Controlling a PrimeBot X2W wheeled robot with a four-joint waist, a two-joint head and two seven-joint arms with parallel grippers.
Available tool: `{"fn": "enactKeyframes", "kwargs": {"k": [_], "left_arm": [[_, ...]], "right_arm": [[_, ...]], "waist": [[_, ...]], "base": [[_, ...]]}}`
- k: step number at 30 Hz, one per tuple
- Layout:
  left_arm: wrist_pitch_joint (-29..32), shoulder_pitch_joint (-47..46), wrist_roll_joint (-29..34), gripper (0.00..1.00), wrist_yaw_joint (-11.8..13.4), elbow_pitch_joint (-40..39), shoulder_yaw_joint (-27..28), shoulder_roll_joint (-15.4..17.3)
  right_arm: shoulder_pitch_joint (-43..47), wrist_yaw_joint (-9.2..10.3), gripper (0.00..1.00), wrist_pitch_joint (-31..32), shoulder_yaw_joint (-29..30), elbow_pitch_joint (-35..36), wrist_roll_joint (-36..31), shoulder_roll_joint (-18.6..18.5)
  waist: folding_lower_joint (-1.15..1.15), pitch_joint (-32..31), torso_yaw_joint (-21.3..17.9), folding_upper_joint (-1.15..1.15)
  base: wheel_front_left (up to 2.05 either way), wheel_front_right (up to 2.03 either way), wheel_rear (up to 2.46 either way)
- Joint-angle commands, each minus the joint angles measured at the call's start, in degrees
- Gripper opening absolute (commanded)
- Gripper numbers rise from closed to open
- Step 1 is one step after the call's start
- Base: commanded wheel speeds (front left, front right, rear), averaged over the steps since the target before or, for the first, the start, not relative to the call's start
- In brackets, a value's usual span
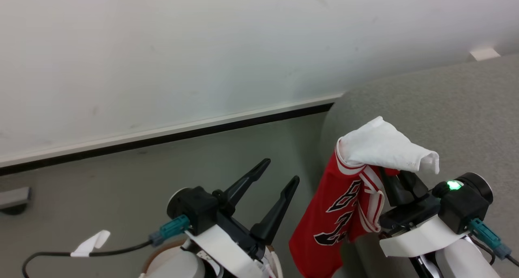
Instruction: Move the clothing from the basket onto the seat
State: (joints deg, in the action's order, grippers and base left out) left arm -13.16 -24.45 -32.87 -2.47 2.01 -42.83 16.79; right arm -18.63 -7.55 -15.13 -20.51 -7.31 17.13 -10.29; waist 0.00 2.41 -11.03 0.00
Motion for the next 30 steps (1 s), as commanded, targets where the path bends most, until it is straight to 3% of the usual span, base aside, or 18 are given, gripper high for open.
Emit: {"fn": "enactKeyframes", "kwargs": {"k": [1,9,15,25,30], "left_arm": [[-0.5,0.8,0.6,1.00,0.1,0.3,0.1,0.5],[-0.7,1.4,1.3,1.00,0.2,1.0,-0.7,0.8],[-0.6,0.5,1.9,1.00,0.3,1.1,-1.1,1.1],[0.7,-1.9,3.6,1.00,0.1,0.3,-1.8,2.8],[1.8,-3.6,4.2,1.00,-0.3,-1.2,-1.5,4.3]], "right_arm": [[0.8,0.12,0.00,0.0,0.2,1.0,-0.5,0.0],[2.7,0.12,0.00,0.0,1.4,3.8,-0.9,0.3],[3.3,0.12,0.00,0.0,2.6,5.2,-1.2,0.7],[-4.8,0.12,0.00,0.0,5.4,7.4,1.9,0.0],[-15.2,0.12,0.00,2.0,9.2,8.9,4.3,-3.9]], "waist": [[0.00,1.6,-5.5,0.00],[0.00,2.4,-11.3,0.00],[0.00,3.4,-13.0,0.00],[0.00,8.0,-11.2,0.00],[0.00,13.0,-8.3,0.00]], "base": [[0.00,0.00,0.00],[0.00,0.00,0.00],[0.00,0.00,0.00],[0.00,0.00,0.00],[0.00,0.00,0.00]]}}
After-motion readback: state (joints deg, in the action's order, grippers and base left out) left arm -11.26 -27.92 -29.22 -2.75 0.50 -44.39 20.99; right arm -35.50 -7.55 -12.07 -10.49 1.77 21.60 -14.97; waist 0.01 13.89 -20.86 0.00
